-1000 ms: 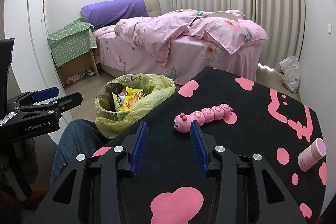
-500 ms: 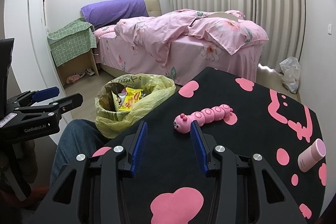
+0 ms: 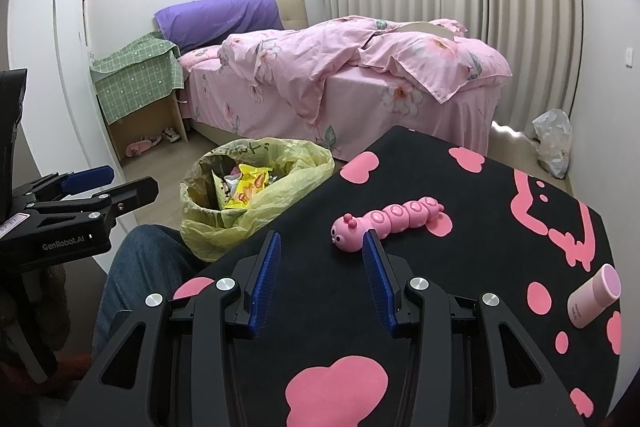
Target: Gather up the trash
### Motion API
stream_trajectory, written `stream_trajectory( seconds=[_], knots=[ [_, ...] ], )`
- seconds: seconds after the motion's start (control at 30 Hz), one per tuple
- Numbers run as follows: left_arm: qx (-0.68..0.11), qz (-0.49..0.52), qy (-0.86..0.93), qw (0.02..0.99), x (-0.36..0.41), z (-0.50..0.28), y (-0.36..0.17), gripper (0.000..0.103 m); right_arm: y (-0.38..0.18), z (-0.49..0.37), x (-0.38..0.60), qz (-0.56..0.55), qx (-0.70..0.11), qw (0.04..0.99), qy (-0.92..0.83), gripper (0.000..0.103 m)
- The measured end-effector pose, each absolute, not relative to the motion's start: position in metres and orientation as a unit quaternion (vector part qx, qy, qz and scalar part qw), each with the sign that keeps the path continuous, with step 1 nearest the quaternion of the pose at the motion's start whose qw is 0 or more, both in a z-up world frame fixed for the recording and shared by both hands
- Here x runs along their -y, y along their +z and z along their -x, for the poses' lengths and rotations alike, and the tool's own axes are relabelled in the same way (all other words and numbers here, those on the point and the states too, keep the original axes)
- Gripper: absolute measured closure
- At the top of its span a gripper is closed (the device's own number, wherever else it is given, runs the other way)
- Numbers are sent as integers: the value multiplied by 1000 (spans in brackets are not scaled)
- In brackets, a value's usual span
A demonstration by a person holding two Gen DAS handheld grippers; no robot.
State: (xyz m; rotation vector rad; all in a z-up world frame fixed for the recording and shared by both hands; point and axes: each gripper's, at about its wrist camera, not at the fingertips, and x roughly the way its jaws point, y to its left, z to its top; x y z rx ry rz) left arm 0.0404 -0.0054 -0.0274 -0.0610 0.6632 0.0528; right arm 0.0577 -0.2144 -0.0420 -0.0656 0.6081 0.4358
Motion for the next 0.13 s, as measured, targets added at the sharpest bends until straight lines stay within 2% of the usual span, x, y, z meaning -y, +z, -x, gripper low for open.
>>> stream_trajectory(
  seconds=[0.1,0.13],
  knots=[
    [-339,15,-8,941,22,-51,-40,20,-46,-60,220,32,-302,931,201,62],
    [-349,5,-24,937,30,-56,-44,20,-49,-62,225,33,-305,933,191,58]
  ],
)
